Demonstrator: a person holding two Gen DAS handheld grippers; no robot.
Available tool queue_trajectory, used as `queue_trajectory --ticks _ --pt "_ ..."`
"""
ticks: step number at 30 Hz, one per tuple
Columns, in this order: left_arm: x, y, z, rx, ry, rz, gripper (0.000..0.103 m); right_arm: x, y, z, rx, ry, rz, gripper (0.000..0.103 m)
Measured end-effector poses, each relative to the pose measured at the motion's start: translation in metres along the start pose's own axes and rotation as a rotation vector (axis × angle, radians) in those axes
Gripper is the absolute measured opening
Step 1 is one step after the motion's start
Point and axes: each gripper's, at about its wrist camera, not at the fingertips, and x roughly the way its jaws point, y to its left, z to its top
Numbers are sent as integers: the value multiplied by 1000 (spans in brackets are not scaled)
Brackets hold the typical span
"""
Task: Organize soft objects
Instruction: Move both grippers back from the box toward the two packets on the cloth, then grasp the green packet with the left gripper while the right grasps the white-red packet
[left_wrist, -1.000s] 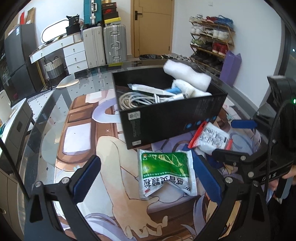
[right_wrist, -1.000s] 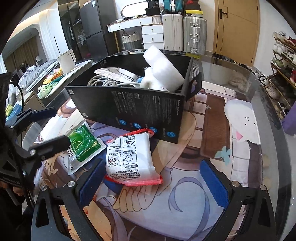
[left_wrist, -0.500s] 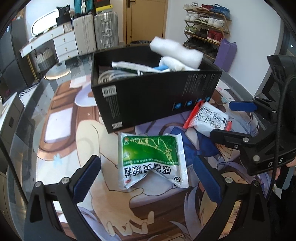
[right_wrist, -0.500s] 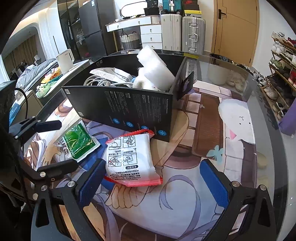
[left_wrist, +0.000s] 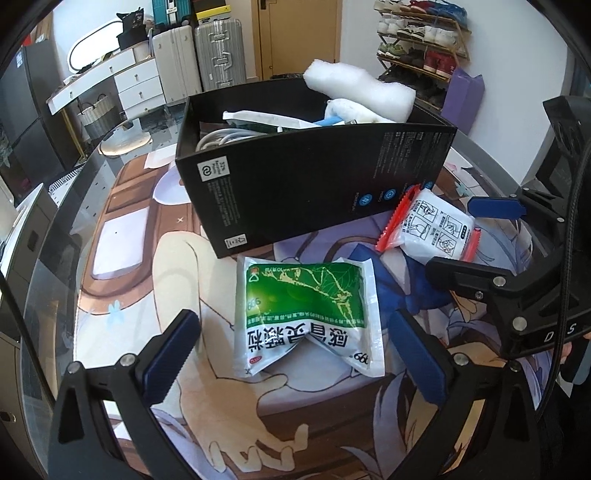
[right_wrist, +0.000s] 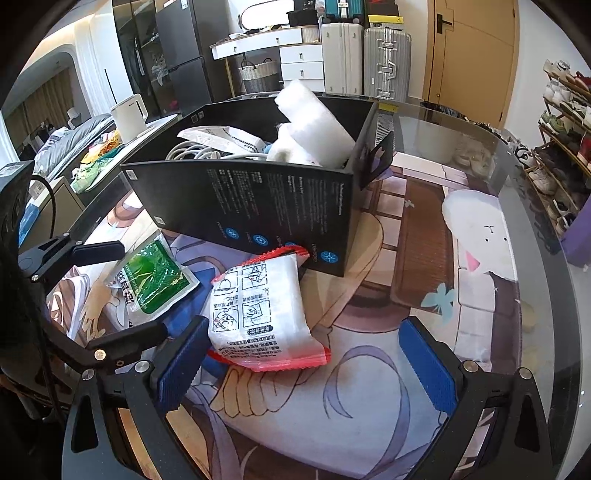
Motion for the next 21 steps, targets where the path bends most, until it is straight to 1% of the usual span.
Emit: queue_trajectory --ticks 10,14,17,21 --pt "1 1 1 -7 1 3 103 1 2 -3 -23 7 -4 102" --pt "0 3 2 -7 2 2 103 2 8 -5 -52 18 -32 102" --pt "0 4 1 -4 2 -4 101 2 9 -7 -46 16 -34 102" --pt "-3 1 1 14 -14 -17 91 2 9 -8 -53 16 -34 102"
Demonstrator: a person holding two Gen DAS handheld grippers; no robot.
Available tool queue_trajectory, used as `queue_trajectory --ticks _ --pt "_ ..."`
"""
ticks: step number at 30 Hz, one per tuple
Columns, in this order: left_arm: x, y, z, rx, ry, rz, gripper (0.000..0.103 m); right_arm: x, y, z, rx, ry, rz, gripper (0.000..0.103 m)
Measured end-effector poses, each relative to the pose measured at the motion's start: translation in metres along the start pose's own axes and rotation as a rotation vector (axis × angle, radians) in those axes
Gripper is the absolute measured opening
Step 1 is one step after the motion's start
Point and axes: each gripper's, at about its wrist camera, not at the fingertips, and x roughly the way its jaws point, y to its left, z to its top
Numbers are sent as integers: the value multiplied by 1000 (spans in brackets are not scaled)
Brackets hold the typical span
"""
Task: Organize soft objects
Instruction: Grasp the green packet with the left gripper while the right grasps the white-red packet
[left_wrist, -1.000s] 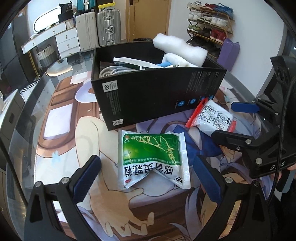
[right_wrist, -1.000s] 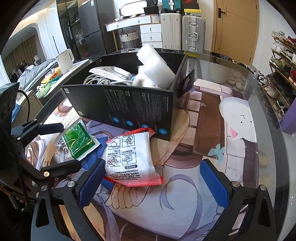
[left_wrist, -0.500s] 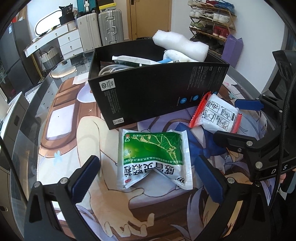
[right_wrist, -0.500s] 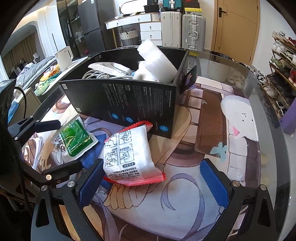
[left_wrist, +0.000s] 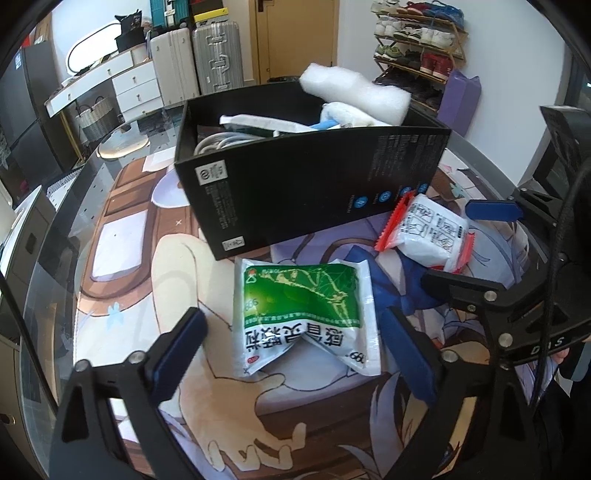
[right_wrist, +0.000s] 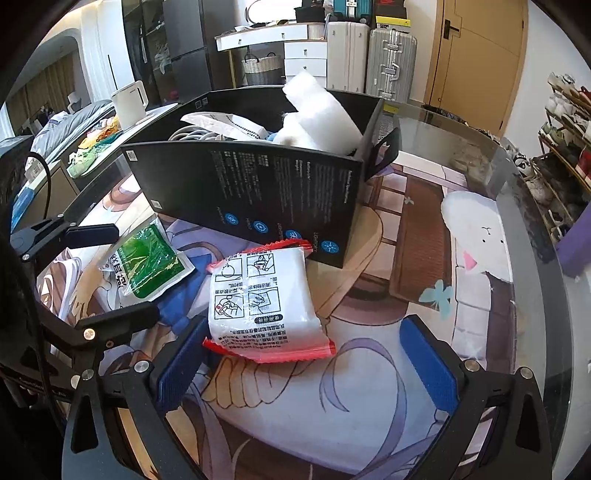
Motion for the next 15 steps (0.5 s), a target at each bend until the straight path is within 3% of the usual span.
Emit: queue_trajectory --ticks 6,8,12,15 --pt "-6 -5 0 28 -27 -22 68 -3 1 -1 -7 -15 -6 102" --pt "-7 -5 0 32 -29 -24 65 -6 4 0 -22 -31 -3 101" --pt "-9 -6 0 36 -36 -35 53 -12 7 0 -41 -52 9 92" --pt "-10 -7 0 36 -36 -42 50 -13 9 -1 -42 -54 17 86"
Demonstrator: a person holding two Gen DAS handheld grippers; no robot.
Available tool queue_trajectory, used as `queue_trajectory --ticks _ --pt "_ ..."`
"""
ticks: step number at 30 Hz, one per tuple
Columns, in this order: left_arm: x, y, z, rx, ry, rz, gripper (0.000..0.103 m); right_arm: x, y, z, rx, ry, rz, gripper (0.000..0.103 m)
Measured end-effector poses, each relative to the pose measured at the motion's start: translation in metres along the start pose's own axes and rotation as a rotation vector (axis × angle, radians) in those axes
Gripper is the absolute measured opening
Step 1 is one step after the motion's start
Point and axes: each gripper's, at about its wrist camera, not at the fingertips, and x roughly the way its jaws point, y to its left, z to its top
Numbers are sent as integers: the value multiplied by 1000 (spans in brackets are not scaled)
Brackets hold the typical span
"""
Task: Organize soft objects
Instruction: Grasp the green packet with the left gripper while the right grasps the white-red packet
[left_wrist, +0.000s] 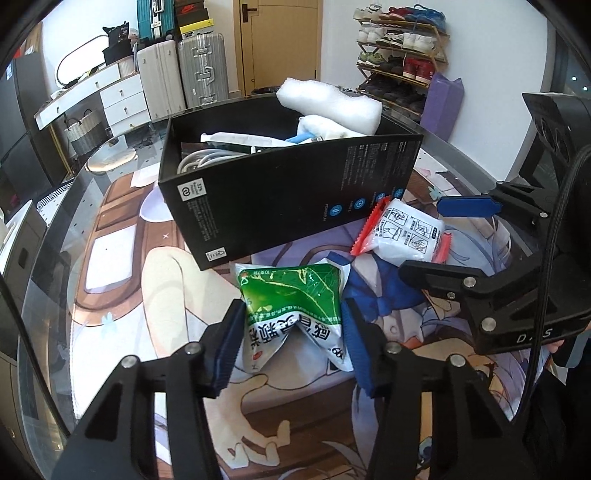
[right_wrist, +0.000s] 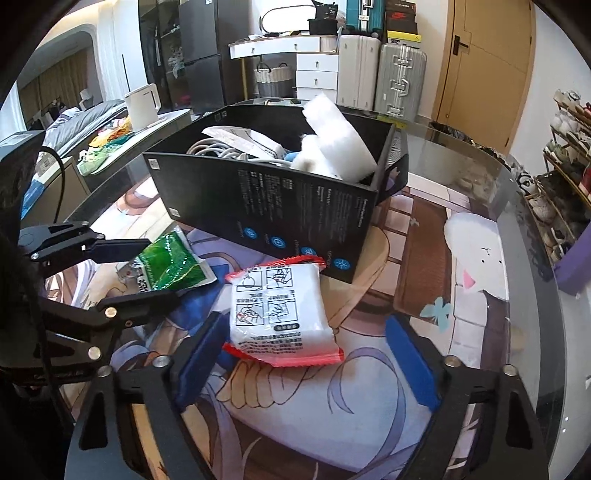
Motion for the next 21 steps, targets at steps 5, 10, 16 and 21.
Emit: queue_trajectory --ticks 5,10,16,21 --pt "-2 0 1 -4 -6 -7 49 -3 3 0 -7 -8 -4 84" --pt "-10 1 3 -10 -32 -18 49 -5 2 0 -8 -11 7 73" --pt "-19 4 5 -20 -58 -26 49 -7 5 1 -21 -11 23 53" --pt "-30 6 7 -30 -90 -24 49 -12 8 1 -34 -31 28 49"
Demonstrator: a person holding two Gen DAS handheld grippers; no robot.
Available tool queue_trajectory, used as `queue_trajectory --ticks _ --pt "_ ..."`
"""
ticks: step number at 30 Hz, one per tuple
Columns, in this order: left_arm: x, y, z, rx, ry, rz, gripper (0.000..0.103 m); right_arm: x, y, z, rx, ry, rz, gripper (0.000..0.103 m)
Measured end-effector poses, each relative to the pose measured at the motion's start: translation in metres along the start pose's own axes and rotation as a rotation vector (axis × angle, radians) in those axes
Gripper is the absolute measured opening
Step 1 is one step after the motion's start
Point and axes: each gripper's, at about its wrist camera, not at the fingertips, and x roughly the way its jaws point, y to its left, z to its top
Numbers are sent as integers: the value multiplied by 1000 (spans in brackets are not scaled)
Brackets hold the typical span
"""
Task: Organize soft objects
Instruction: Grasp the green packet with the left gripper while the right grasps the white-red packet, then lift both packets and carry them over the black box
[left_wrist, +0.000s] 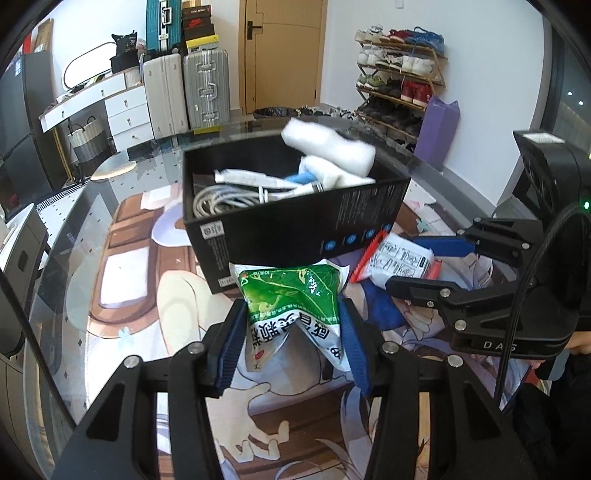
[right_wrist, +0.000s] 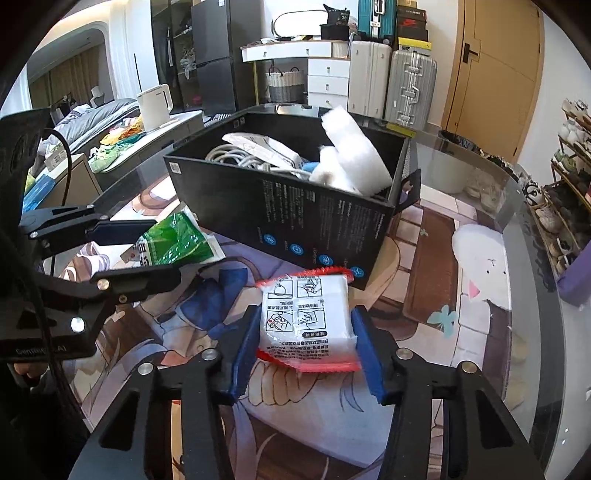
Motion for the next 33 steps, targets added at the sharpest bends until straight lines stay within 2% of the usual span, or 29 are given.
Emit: queue_trajectory --ticks 16,24,33 --pt "-35 18 16 -65 -128 8 49 -47 14 11 -25 -159 27 49" --pt "-39 24 22 -86 -162 22 49 -65 15 20 -6 -244 30 49" --pt "-39 28 40 -97 -198 43 49 -72 16 42 -4 -285 17 49"
